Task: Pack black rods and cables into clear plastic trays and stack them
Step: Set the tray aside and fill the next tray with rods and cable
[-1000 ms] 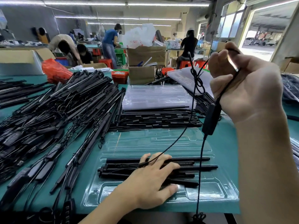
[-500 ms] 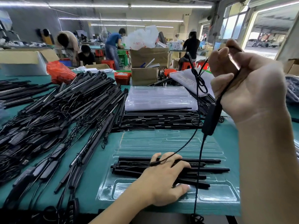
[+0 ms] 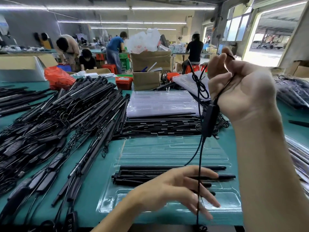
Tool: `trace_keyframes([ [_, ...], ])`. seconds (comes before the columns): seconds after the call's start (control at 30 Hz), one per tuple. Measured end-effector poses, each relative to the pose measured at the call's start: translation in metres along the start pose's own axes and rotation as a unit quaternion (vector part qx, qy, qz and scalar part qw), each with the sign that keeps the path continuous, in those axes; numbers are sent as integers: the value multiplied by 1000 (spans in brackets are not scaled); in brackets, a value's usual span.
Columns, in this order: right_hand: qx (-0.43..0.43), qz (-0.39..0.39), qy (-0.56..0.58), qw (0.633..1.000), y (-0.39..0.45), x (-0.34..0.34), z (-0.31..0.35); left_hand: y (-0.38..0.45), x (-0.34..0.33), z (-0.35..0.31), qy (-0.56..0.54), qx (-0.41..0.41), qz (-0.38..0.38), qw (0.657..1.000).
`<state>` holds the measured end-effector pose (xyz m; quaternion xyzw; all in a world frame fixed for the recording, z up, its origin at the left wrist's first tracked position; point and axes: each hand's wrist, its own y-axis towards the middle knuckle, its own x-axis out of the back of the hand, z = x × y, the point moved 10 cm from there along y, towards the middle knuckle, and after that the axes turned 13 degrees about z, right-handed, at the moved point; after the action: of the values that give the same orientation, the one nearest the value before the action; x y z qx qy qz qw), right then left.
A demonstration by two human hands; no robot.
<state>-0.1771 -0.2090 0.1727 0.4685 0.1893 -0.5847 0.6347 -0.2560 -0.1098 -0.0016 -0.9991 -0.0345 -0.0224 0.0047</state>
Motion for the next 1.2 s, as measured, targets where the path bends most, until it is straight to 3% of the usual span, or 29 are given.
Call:
trace_keyframes([
  [0.27,-9,-49,-67,997,4,33,4,-32,47,-32,-145,10,-73,987],
  [0.37,-25,-53,-93,994,5,45,2,-52,83,-62,-42,35,-191,980],
  [0.43,-42,-48,-119,991,3,50,-3,-66,108,-89,84,67,-294,950],
  [0.5,-64,-41,-133,988,0,57,-10,-82,126,-123,227,80,-384,891],
  [0.6,-98,-42,-141,984,-3,69,-22,-98,136,-176,420,33,-477,771],
  [0.7,-119,-42,-149,981,-4,78,-31,-105,134,-206,586,20,-534,609],
  [0.73,-125,-39,-151,980,-4,81,-34,-105,135,-207,622,21,-532,575],
  [0.8,-138,-36,-169,975,-5,88,-37,-104,138,-194,669,24,-502,547],
  [0.87,-156,-40,-208,965,-5,98,-40,-99,144,-168,687,33,-459,562],
  [1.03,-162,-57,-258,951,-12,124,-48,-77,140,-75,659,79,-341,665],
  [1.2,-155,-69,-355,919,-21,149,-46,-67,122,-19,636,104,-272,715],
])
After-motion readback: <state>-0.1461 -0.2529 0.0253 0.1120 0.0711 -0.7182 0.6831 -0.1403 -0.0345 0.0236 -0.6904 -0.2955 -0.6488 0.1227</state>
